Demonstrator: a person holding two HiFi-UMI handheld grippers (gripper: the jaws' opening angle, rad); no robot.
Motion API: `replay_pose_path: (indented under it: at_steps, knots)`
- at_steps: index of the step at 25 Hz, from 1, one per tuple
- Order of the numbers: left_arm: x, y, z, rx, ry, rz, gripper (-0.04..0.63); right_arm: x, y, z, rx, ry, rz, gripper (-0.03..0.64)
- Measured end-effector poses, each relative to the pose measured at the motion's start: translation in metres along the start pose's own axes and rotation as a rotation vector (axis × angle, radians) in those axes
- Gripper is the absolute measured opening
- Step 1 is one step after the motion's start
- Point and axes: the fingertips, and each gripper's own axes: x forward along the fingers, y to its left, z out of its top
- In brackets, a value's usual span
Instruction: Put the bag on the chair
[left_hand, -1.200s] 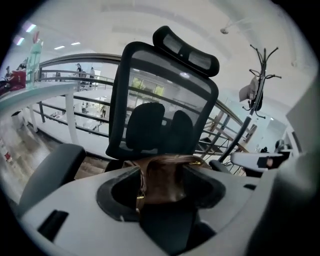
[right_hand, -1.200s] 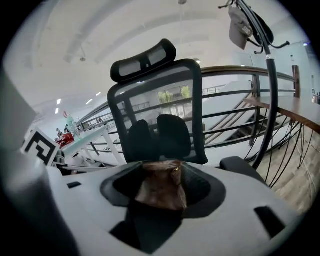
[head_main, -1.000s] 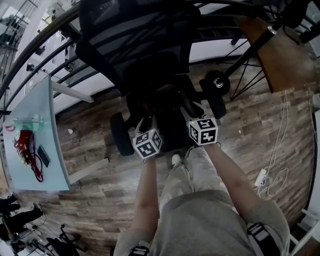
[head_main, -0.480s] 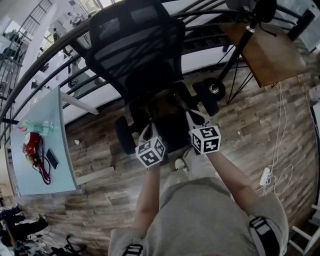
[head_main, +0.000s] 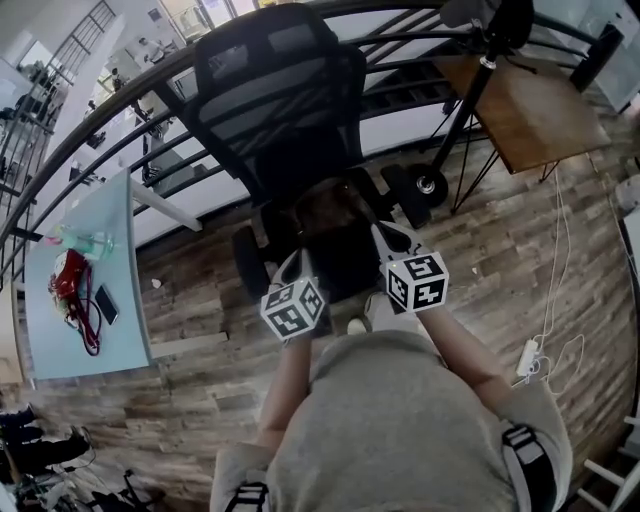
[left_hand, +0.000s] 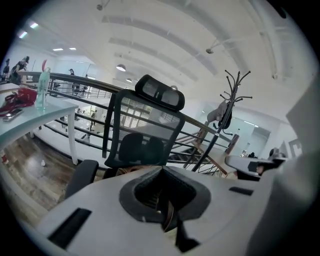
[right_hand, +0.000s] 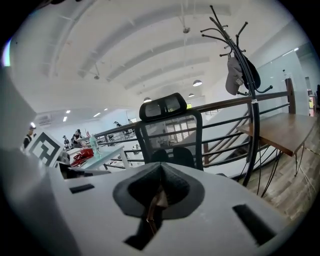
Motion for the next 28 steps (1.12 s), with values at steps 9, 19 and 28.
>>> replay_pose_path:
  at_steps: [9,19,28]
  knots:
    - [-0.021,-0.002,0.005,0.006,0.001,-0.027,0.003,-0.02,0.018,0.008,0.006,-0.027,0.028,0.005]
    - [-0.022,-0.011,0.004,0.008,0.008,-0.045,0.003,-0.027,0.022,0.011,0.002,-0.029,0.045,0.004]
    - [-0.02,-0.017,0.003,0.001,0.025,-0.061,0.003,-0.028,0.023,0.012,0.004,-0.026,0.049,0.005]
